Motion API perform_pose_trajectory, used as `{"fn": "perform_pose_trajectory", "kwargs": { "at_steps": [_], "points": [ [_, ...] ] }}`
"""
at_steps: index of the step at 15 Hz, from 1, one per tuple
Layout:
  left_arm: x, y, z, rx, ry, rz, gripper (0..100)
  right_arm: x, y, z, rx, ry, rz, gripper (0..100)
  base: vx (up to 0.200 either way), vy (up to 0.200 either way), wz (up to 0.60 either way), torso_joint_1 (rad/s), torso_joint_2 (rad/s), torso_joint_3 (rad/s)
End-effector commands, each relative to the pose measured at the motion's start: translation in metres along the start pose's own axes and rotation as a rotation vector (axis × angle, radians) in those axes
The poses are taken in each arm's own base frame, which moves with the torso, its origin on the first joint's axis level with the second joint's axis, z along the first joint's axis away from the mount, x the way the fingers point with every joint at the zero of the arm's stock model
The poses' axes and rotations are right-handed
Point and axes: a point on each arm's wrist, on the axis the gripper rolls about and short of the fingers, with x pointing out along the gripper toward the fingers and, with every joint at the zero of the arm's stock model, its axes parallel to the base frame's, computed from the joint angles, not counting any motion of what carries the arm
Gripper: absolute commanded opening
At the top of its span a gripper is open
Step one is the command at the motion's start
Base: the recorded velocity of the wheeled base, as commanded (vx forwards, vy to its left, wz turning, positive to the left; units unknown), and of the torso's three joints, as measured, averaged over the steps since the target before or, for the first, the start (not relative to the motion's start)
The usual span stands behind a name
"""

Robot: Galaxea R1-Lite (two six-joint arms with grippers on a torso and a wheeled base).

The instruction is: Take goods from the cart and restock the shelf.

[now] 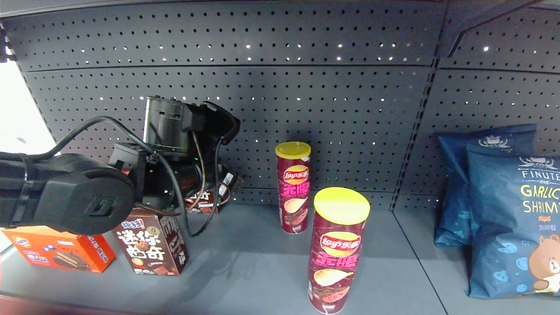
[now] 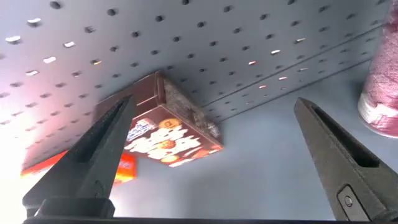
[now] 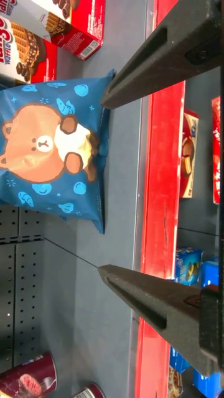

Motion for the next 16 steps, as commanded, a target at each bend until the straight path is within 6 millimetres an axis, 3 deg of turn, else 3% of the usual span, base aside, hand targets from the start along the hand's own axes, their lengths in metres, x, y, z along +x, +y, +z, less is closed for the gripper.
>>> {"fn": "perform_pose_trajectory", "kwargs": {
  "at_steps": [1, 4, 8, 16],
  "points": [
    [0.007, -0.008, 0.000, 0.013, 0.024, 0.039, 100, 0.000, 0.000, 0.000, 0.000, 0.001, 0.001, 100, 0.000, 0.000, 0.00, 0.000, 0.00, 0.000],
    [0.015, -0.018, -0.003, -0.002, 0.034, 0.031, 100, 0.000, 0.000, 0.000, 0.000, 0.001, 0.001, 100, 0.000, 0.000, 0.00, 0.000, 0.00, 0.000],
    [0.033, -0.051, -0.014, -0.131, 0.045, -0.019, 100, 0.000, 0.000, 0.000, 0.000, 0.001, -0.001, 100, 0.000, 0.000, 0.00, 0.000, 0.00, 0.000],
    [0.035, -0.053, -0.030, -0.181, 0.076, -0.034, 100, 0.000, 0.000, 0.000, 0.000, 0.001, 0.001, 100, 0.000, 0.000, 0.00, 0.000, 0.00, 0.000]
  ]
}}
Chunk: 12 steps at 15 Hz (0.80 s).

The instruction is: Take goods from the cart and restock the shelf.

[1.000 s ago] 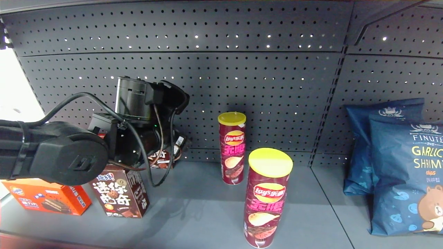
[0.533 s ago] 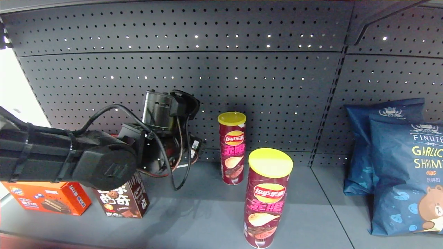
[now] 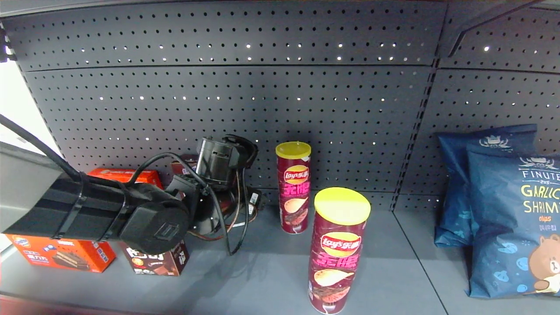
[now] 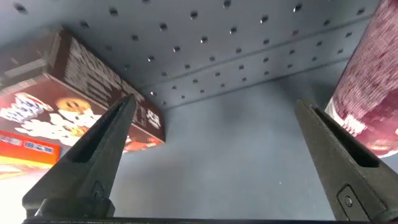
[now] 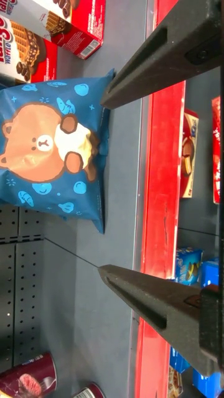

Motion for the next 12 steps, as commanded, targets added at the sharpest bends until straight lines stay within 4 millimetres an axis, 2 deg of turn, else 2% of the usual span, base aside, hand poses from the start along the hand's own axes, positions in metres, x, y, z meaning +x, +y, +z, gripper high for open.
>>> {"fn": "perform_pose_trajectory", "kwargs": {
  "at_steps": [1, 12],
  "points": [
    [0.0017, 0.0001, -0.0069, -0.006, 0.009, -0.023, 100, 0.0001, 0.0000, 0.0001, 0.000, 0.001, 0.001, 100, 0.000, 0.000, 0.00, 0.000, 0.00, 0.000],
    [0.0086, -0.0052, -0.0063, -0.033, -0.032, -0.115, 100, 0.0001, 0.0000, 0.0001, 0.000, 0.001, -0.001, 100, 0.000, 0.000, 0.00, 0.000, 0.00, 0.000]
  ]
}}
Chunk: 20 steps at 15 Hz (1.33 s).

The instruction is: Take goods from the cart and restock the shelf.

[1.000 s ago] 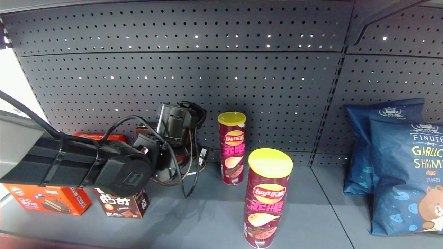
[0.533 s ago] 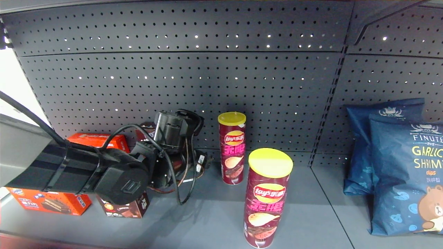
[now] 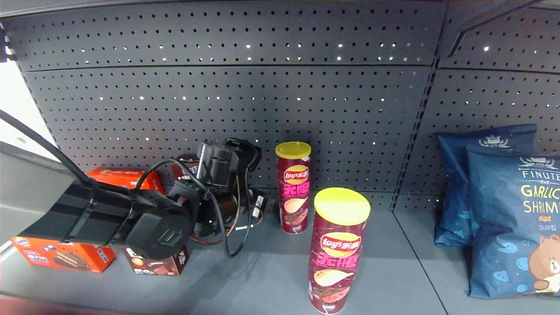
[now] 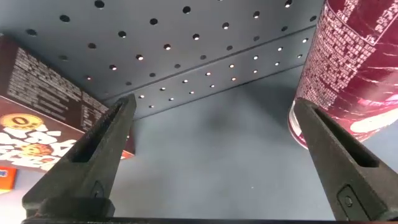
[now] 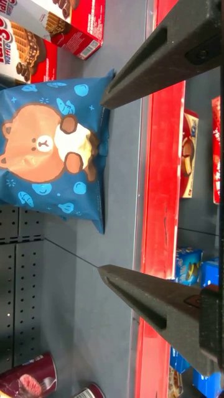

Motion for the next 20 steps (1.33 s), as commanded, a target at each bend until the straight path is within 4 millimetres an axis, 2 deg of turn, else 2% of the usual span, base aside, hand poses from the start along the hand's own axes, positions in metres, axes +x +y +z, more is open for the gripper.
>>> {"fn": "perform_pose_trajectory", "kwargs": {
  "at_steps": [1, 8, 12, 20],
  "points": [
    [0.004, -0.003, -0.002, -0.008, 0.006, -0.005, 100, 0.000, 0.000, 0.000, 0.000, 0.001, 0.001, 100, 0.000, 0.000, 0.00, 0.000, 0.00, 0.000],
    [0.013, -0.009, -0.006, -0.005, 0.022, -0.017, 100, 0.000, 0.000, 0.000, 0.000, 0.001, -0.001, 100, 0.000, 0.000, 0.00, 0.000, 0.00, 0.000],
    [0.021, -0.013, 0.000, -0.009, 0.002, -0.022, 100, 0.000, 0.000, 0.000, 0.000, 0.001, 0.001, 100, 0.000, 0.000, 0.00, 0.000, 0.00, 0.000],
    [0.029, -0.021, -0.003, 0.003, 0.011, -0.049, 100, 0.000, 0.000, 0.000, 0.000, 0.001, 0.001, 100, 0.000, 0.000, 0.00, 0.000, 0.00, 0.000]
  ]
}}
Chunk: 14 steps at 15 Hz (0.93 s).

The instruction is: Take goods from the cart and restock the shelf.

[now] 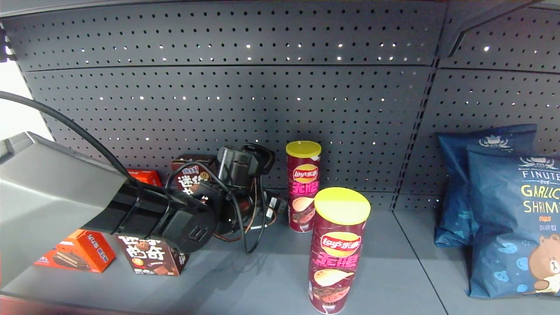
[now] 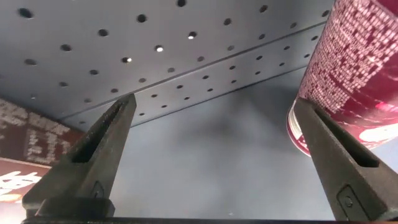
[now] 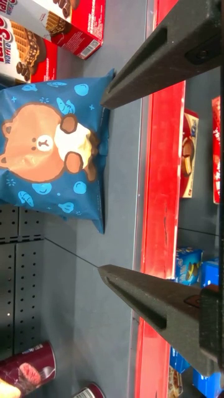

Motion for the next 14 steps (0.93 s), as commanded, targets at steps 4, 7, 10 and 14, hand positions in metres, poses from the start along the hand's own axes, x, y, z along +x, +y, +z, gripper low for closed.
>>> {"fn": "perform_pose_trajectory", "kwargs": {
  "at_steps": [4, 7, 10, 14],
  "points": [
    [0.004, -0.004, -0.001, 0.005, 0.004, -0.006, 100, 0.000, 0.000, 0.000, -0.001, 0.001, 0.001, 100, 0.000, 0.000, 0.00, 0.000, 0.00, 0.000],
    [0.004, -0.004, -0.001, 0.004, 0.004, -0.006, 100, 0.000, 0.000, 0.000, -0.001, 0.001, 0.001, 100, 0.000, 0.000, 0.00, 0.000, 0.00, 0.000],
    [0.002, -0.002, 0.001, -0.001, -0.006, -0.002, 100, 0.000, 0.000, 0.000, -0.001, 0.001, -0.001, 100, 0.000, 0.000, 0.00, 0.000, 0.00, 0.000],
    [-0.024, 0.009, 0.016, -0.017, -0.084, 0.008, 100, 0.000, 0.000, 0.000, -0.001, 0.001, 0.001, 100, 0.000, 0.000, 0.00, 0.000, 0.00, 0.000]
  ]
}}
